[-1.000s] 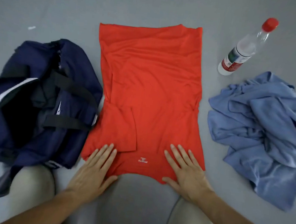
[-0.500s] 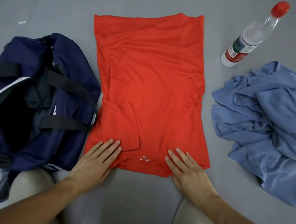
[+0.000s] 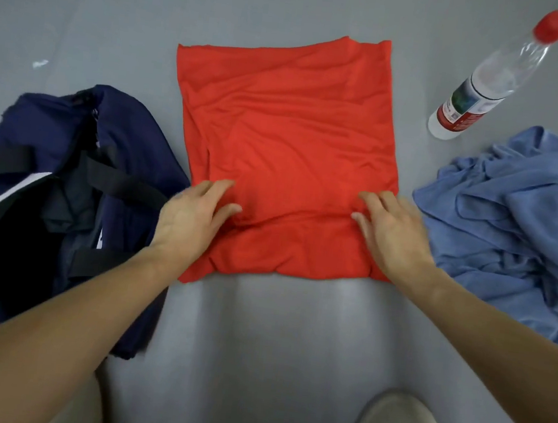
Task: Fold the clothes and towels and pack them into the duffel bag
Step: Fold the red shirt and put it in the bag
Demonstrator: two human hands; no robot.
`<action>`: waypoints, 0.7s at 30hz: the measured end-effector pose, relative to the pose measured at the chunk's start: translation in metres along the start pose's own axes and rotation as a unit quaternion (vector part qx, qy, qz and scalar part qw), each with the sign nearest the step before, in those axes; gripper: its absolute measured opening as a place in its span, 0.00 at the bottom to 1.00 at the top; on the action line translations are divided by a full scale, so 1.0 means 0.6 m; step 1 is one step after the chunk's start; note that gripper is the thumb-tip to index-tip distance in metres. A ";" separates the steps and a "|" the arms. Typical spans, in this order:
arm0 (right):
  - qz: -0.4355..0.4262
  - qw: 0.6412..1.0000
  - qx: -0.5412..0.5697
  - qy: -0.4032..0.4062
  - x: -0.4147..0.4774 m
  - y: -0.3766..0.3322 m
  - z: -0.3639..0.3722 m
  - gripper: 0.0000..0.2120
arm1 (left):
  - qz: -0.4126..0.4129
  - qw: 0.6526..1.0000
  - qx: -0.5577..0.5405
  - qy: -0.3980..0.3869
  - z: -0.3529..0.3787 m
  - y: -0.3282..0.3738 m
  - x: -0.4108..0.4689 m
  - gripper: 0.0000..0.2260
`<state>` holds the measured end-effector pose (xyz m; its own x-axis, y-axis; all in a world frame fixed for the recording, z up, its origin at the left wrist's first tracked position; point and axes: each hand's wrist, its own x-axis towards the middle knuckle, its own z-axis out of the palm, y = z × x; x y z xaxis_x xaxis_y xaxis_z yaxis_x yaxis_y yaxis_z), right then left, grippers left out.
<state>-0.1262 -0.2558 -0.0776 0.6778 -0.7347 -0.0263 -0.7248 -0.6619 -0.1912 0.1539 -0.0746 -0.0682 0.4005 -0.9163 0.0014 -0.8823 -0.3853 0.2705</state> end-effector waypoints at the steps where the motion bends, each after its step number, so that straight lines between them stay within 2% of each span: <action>1: -0.039 0.999 -0.016 0.012 -0.002 -0.006 0.013 0.21 | 0.042 0.998 0.017 0.041 0.004 0.009 0.003 0.18; 3: -0.134 0.990 -0.028 -0.018 -0.026 -0.022 0.044 0.26 | 0.129 0.989 0.035 0.069 0.027 0.035 -0.018 0.19; 5: -0.174 0.981 -0.043 -0.079 -0.067 -0.028 0.075 0.31 | 0.161 0.986 0.038 0.009 0.061 0.049 -0.064 0.23; 8: -0.148 0.979 -0.055 -0.127 -0.110 -0.001 0.089 0.36 | 0.159 0.978 0.077 -0.114 0.101 0.024 -0.112 0.27; 10: -0.137 0.978 -0.064 -0.141 -0.121 0.016 0.085 0.38 | 0.196 0.962 0.104 -0.157 0.106 0.003 -0.105 0.30; 14: -0.138 0.978 -0.065 -0.140 -0.137 0.026 0.080 0.39 | 0.255 0.944 0.122 -0.170 0.077 -0.020 -0.070 0.31; 18: -0.132 0.985 -0.049 -0.104 -0.123 0.020 0.071 0.34 | 0.252 0.945 0.153 -0.143 0.053 -0.030 -0.055 0.28; 21: -0.131 0.984 -0.055 -0.103 -0.096 0.023 0.067 0.34 | 0.244 0.941 0.152 -0.180 0.063 -0.046 -0.053 0.30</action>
<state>-0.1706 -0.2165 -0.1184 0.8459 -0.4984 -0.1899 -0.5227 -0.8454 -0.1100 0.1561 -0.0387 -0.1121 -0.1311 -0.9489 -0.2870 -0.9914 0.1265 0.0348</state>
